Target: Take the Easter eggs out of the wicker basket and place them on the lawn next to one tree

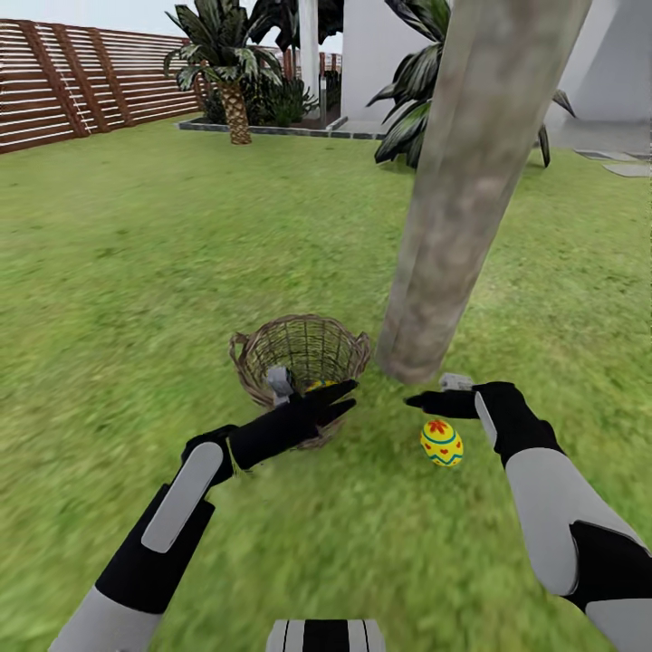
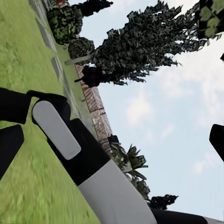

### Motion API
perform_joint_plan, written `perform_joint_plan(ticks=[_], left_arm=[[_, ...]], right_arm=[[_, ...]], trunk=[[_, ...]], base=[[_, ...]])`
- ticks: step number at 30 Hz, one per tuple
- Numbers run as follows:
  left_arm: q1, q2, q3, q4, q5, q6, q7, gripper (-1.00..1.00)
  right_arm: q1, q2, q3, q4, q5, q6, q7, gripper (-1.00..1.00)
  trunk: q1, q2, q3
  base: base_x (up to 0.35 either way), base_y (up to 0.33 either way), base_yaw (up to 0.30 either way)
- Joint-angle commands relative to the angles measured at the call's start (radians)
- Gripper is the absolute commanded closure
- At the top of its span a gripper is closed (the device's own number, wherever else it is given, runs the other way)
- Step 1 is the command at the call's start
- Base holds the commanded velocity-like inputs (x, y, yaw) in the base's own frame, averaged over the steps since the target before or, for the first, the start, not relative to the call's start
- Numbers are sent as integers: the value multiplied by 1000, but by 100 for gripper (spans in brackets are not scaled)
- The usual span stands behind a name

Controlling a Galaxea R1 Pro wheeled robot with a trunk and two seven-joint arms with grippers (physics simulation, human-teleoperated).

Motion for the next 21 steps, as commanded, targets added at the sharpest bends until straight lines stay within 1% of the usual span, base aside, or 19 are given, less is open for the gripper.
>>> perform_joint_plan(ticks=[1,3,5,6,7,8,9,11,12,13,14,16,17,18,19,21], left_arm=[[-3,13,7,-2,1,5,-5,-100],[-9,37,27,-5,2,5,-18,-100],[-11,58,59,-7,2,5,-47,-100],[-12,71,83,-7,2,5,-78,-100],[-12,79,98,-7,2,5,-103,-100],[-13,97,119,-8,2,7,-146,-100],[-12,105,126,-8,2,8,-160,-100],[-12,144,146,-8,2,24,-217,-100],[-11,174,161,-8,3,44,-261,-100],[-11,191,176,-8,3,54,-292,-100],[-9,211,208,-7,3,64,-340,-100],[-7,231,262,-7,3,72,-395,-100],[-4,247,295,-7,3,84,-423,-100],[-2,260,313,-6,3,98,-435,-100],[-1,286,344,-6,3,126,-452,-100],[0,303,383,-5,3,139,-469,-100]], right_arm=[[0,0,-5,-1,12,2,38,-100],[0,-1,-5,-2,14,2,94,-100],[0,-1,-5,-4,16,2,138,-100],[0,-1,-5,-7,17,2,154,-100],[0,-1,-5,-7,18,2,161,-100],[0,-1,-5,-8,18,2,166,-100],[0,-1,-5,-8,18,2,167,-100],[0,-1,-5,-9,19,2,170,-100],[0,-1,-5,-9,18,2,171,-100],[0,-1,-5,-9,18,2,171,-100],[0,0,-5,-9,17,2,171,-100],[0,0,-5,-10,16,2,172,-100],[0,1,-5,-14,15,2,173,-100],[0,2,-5,-19,14,2,173,-100],[1,5,-4,-34,12,2,175,-100],[1,6,-4,-59,12,2,176,-100]], trunk=[[-1,0,3],[-1,0,11],[-2,1,19],[-3,1,23],[-3,1,26],[-4,2,30],[-4,2,34],[-5,2,42],[-6,3,46],[-6,3,50],[-6,3,54],[-7,4,61],[-8,4,65],[-8,4,69],[-9,4,73],[-10,5,81]], base=[[0,0,0],[0,0,0],[0,0,0],[0,0,0],[0,0,0],[0,0,0],[0,0,0],[0,0,0],[0,0,0],[0,0,0],[0,0,0],[0,0,0],[0,0,0],[0,0,0],[0,0,0],[0,0,0]])
